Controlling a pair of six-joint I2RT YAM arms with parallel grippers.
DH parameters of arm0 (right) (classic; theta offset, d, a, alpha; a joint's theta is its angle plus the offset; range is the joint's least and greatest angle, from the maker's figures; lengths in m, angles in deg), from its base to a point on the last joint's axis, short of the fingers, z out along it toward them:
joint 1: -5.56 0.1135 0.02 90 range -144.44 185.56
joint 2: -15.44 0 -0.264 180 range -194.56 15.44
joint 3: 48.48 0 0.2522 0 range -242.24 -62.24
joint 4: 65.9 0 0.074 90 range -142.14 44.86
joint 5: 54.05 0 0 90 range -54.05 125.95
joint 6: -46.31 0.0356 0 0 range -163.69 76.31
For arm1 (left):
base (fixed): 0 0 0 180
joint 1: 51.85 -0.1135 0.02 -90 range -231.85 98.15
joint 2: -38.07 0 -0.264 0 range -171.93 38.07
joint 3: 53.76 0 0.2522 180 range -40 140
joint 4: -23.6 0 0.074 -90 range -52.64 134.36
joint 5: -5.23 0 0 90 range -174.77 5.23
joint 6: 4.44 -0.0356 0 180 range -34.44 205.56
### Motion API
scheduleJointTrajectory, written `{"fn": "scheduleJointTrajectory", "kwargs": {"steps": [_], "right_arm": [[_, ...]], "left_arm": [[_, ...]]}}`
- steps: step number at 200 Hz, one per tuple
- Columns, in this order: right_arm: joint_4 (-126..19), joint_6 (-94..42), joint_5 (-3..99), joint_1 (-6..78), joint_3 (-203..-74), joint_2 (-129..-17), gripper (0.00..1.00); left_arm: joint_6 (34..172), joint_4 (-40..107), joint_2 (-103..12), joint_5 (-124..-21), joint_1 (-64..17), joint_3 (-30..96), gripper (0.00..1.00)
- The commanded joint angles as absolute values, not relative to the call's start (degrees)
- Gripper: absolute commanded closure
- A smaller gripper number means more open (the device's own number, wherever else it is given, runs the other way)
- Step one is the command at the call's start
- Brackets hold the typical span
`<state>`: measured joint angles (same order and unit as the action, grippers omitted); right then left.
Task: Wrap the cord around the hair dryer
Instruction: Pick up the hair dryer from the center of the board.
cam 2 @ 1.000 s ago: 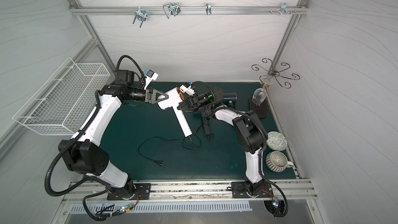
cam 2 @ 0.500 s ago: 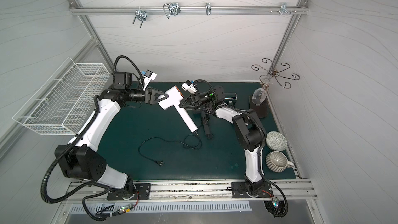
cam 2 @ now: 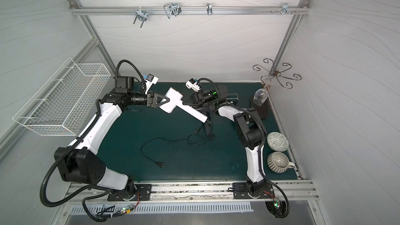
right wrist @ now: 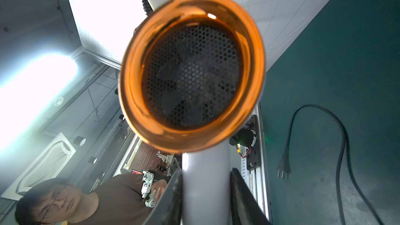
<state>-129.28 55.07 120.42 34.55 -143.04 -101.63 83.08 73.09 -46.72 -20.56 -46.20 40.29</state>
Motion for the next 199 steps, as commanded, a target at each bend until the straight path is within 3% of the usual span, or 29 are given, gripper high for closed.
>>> {"fn": "scheduleJointTrajectory", "kwargs": {"steps": [1,58,93,103,121,137,199], "right_arm": [[-131.85,58.48,132.28,36.51,-146.87,-102.26,0.94],[-131.85,58.3,132.63,37.85,-146.64,-102.59,0.95],[-131.85,58.57,132.55,38.77,-147.38,-103.19,0.96],[-131.85,58.68,132.55,39.08,-147.66,-103.25,0.96],[-131.85,58.88,132.63,39.24,-148.03,-103.54,0.96],[-131.94,59.3,131.29,37.72,-148.22,-103.98,0.95],[-132.03,60.22,130.11,27.67,-149.28,-103.3,0.8]], "left_arm": [[84.47,81.37,-45.25,-7.18,-39.02,38.79,0.23],[87.66,78.22,-45.75,-3.54,-37.4,38.99,0.21],[92.97,70.99,-46.08,-3.78,-34.66,36.79,0.43],[94.23,69.42,-46.12,-4.11,-34.39,36.55,0.45],[94.1,69.25,-46.12,-4.7,-34.35,36.88,0.65],[93.83,69.94,-45.99,-5.81,-34.36,37.22,0.76],[78.31,90.81,-46.33,-19.4,-36.38,41.43,0.9]]}}
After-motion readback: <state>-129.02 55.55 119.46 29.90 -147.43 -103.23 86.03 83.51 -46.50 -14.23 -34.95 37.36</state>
